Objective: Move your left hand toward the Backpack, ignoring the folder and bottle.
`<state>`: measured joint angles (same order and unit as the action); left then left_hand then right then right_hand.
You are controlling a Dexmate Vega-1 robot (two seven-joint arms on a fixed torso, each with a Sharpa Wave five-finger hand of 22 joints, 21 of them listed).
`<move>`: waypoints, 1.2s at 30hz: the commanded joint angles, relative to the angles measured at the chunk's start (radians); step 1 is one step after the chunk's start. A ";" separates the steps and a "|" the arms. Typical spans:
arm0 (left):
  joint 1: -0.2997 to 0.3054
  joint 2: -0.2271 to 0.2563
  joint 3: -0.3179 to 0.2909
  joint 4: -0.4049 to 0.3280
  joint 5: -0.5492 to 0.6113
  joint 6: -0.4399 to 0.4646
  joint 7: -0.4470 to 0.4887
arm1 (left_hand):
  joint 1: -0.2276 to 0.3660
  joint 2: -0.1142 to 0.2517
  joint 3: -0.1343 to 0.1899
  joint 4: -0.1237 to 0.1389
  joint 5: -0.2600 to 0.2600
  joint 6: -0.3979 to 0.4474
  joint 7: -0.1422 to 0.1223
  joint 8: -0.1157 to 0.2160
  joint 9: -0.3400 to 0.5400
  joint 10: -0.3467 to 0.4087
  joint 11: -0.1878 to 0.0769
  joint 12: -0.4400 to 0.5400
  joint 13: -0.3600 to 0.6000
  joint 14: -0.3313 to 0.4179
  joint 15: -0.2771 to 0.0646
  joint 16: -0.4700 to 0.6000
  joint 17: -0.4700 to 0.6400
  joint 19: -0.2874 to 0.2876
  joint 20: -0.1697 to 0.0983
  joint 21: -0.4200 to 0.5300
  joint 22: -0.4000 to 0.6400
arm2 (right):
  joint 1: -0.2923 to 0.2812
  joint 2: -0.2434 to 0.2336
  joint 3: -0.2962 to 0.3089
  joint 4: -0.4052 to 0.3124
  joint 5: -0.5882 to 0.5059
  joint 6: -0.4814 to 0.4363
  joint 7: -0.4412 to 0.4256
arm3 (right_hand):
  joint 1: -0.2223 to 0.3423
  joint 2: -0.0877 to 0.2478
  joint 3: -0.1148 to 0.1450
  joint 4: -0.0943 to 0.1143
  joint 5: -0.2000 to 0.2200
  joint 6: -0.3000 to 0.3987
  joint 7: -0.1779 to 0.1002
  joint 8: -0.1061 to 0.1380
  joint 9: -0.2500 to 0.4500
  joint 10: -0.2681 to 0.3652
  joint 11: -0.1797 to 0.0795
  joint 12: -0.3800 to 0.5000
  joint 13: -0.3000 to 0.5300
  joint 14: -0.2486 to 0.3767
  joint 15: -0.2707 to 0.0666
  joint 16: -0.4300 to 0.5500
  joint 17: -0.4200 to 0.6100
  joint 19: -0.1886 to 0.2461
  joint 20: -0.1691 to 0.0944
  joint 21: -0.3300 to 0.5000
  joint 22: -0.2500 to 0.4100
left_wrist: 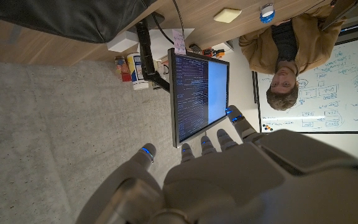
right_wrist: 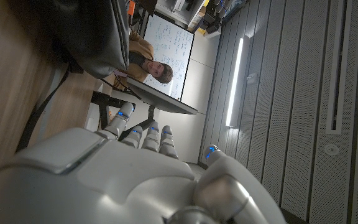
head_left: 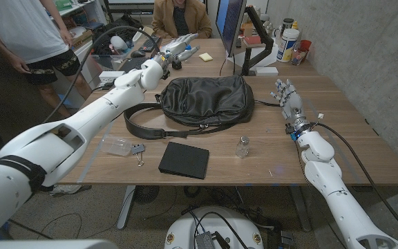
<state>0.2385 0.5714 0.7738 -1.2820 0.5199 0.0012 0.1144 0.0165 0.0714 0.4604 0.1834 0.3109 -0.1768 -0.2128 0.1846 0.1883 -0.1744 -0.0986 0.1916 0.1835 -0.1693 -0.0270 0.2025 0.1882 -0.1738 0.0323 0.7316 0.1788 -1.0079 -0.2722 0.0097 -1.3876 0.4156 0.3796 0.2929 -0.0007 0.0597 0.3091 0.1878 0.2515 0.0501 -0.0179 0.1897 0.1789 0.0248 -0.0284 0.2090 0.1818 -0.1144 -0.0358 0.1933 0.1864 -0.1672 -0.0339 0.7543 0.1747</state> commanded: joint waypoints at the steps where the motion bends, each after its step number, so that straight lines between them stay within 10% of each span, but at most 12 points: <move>1: -0.016 -0.009 0.024 0.027 0.023 0.000 -0.002 | 0.011 0.083 -0.008 0.000 0.005 -0.085 -0.009 0.003 0.002 -0.124 -0.005 -0.004 0.003 -0.104 -0.029 -0.002 0.004 -0.115 0.010 -0.003 0.003 | 0.004 0.001 -0.002 0.005 -0.002 -0.002 -0.002 | -0.001 0.123 -0.003 0.002 0.005 0.004 0.002 0.000 0.005 0.005 0.000 0.001 0.002 0.002 -0.035 0.003 0.000 -0.059 -0.085 -0.002 0.001; 36: -0.052 -0.028 0.081 0.095 0.048 -0.020 -0.041 | 0.019 0.069 -0.019 -0.007 0.018 -0.106 -0.009 -0.001 0.002 -0.140 0.004 -0.002 0.004 -0.129 -0.020 -0.008 0.003 -0.142 0.017 -0.025 0.003 | 0.006 0.007 -0.004 0.014 -0.007 -0.003 -0.009 | -0.001 0.123 -0.003 0.002 0.006 0.005 0.003 0.000 0.005 0.004 -0.001 0.000 0.002 0.002 -0.034 0.003 0.000 -0.057 -0.084 -0.012 0.002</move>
<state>0.1973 0.5506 0.8371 -1.2079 0.5589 -0.0130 0.0833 0.0257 0.0807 0.4440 0.1751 0.3223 -0.1768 -0.2127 0.1847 0.1883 -0.1742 -0.0982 0.1916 0.1835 -0.1692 -0.0270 0.1948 0.1881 -0.1719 0.0454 0.7096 0.1788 -1.0017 -0.2679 0.0055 -1.3775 0.4100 0.3775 0.2866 -0.0007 0.0597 0.3091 0.1878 0.2514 0.0501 -0.0179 0.1897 0.1789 0.0248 -0.0284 0.2090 0.1818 -0.1144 -0.0358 0.1933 0.1864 -0.1672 -0.0339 0.7464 0.1745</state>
